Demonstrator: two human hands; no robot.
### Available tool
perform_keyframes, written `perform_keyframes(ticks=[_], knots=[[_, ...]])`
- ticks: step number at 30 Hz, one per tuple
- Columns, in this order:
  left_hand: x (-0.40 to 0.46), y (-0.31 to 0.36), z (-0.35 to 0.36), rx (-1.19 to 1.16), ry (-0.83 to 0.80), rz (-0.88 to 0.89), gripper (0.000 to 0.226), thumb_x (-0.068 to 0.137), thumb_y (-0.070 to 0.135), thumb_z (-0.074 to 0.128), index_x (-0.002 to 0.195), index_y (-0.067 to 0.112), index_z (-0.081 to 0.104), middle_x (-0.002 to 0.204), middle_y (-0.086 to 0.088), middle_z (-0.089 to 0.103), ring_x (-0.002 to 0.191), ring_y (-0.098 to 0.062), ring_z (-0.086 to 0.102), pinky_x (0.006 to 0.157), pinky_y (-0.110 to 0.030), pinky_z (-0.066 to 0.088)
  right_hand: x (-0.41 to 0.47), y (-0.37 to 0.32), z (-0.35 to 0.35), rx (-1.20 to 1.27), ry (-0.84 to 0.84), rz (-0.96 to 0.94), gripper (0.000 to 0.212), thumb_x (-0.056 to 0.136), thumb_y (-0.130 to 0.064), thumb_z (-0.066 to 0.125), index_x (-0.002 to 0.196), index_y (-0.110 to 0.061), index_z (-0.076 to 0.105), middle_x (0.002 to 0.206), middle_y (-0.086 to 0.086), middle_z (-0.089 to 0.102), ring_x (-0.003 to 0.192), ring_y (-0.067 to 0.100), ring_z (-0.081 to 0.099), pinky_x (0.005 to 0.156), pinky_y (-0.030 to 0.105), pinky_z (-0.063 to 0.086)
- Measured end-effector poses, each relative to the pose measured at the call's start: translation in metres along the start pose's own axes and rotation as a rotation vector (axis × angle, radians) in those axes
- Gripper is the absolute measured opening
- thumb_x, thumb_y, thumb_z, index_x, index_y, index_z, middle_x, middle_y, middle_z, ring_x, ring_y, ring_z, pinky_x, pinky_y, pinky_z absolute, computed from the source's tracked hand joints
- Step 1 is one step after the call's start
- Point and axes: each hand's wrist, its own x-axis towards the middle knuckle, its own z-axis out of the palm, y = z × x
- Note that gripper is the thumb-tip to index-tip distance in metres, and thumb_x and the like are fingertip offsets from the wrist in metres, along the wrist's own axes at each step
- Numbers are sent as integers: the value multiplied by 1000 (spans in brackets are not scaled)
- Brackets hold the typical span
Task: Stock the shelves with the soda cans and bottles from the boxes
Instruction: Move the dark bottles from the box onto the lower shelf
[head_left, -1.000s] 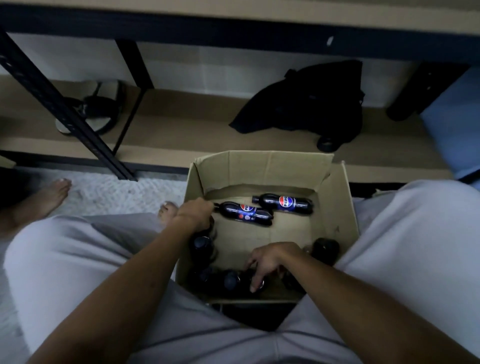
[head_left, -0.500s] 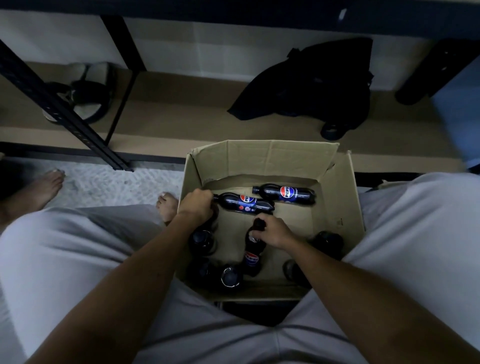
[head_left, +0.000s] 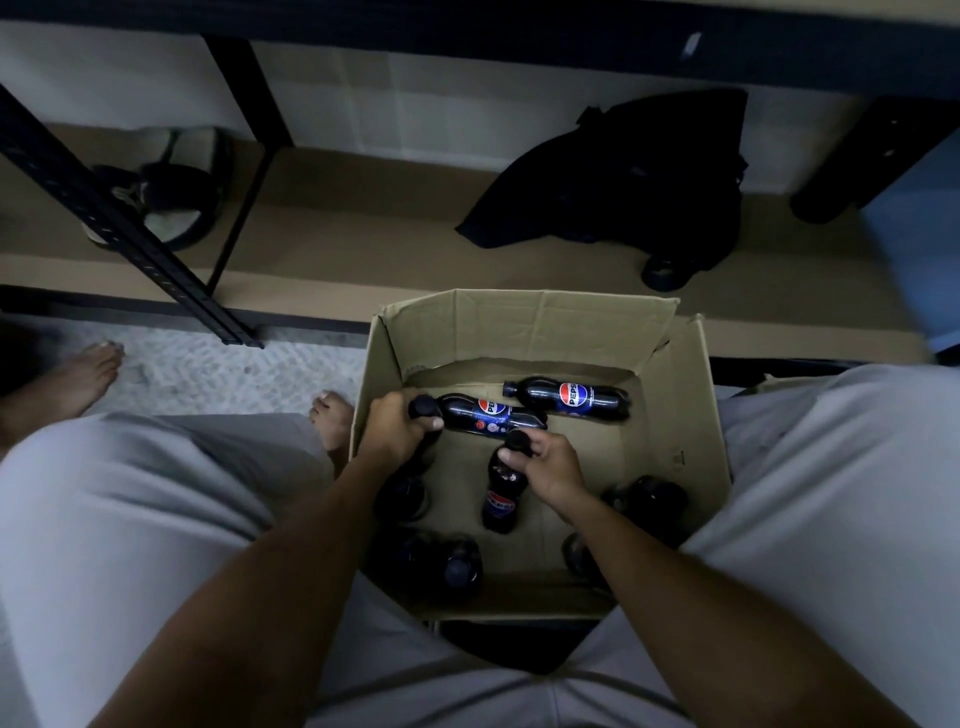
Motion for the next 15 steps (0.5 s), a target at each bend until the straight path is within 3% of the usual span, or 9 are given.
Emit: perform_keyframes(ticks=[3, 6, 8, 10, 15], knots=[[6, 4, -6, -98, 61, -12, 21, 78, 15, 79, 98, 12, 70, 88, -2, 71, 87, -17, 65, 76, -21, 45, 4, -27, -6, 3, 21, -117, 25, 82, 2, 73, 101, -12, 66, 95, 5, 70, 82, 3, 62, 82, 20, 50], [13, 24, -20, -278, 9, 17, 19, 81, 9, 76, 98, 10, 68, 94, -5, 71, 91, -20, 66, 80, -25, 51, 6, -61, -14, 6, 47, -202, 23, 82, 1, 74, 96, -15, 66, 89, -2, 69, 83, 5, 63, 82, 22, 50], [15, 45, -35, -388, -51, 79, 19, 83, -2, 71, 100, 4, 65, 94, -9, 69, 87, -18, 64, 79, -23, 51, 6, -86, -21, 21, 67, -266, 22, 82, 1, 73, 97, -14, 66, 88, -4, 69, 79, -2, 62, 77, 15, 48], [19, 65, -52, -463, -79, 170, 21, 83, -6, 69, 102, 2, 65, 91, -10, 70, 88, -20, 64, 84, -30, 51, 1, -113, -30, 23, 70, -338, 21, 84, 0, 72, 100, -13, 66, 89, -5, 68, 76, -9, 61, 74, 7, 46], [13, 122, -94, -632, -57, 397, 27, 79, 0, 73, 103, 11, 68, 96, -7, 74, 94, -17, 69, 88, -29, 55, -22, -181, -53, 88, 117, -527, 22, 86, -7, 72, 96, -25, 67, 90, -14, 69, 82, -13, 63, 70, 6, 46]])
